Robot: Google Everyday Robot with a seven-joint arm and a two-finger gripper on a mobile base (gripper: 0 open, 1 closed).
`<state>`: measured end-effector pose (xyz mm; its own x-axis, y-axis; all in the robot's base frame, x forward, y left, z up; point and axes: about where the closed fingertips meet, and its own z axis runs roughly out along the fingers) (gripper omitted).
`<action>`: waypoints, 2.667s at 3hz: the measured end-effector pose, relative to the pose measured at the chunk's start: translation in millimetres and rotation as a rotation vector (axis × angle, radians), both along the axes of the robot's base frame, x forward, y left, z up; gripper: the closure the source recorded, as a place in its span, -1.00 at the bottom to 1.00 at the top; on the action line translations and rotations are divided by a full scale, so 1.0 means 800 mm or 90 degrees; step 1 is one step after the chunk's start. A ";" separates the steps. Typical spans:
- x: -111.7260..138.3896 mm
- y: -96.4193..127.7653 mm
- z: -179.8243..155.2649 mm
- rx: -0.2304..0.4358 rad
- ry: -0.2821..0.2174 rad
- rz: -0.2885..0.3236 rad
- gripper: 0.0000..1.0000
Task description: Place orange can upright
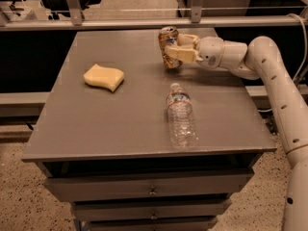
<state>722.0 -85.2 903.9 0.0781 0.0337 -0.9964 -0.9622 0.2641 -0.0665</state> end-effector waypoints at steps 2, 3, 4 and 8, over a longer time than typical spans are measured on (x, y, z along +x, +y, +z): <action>-0.005 -0.008 -0.016 -0.011 0.011 -0.004 -0.23; -0.011 -0.022 -0.021 -0.025 0.017 -0.019 -0.72; -0.020 -0.048 -0.017 -0.055 0.017 -0.045 -1.00; -0.029 -0.164 0.086 -0.126 -0.062 -0.183 -1.00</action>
Offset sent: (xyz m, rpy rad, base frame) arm -0.0081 -0.0216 -0.0234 -0.0284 0.0343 -0.0318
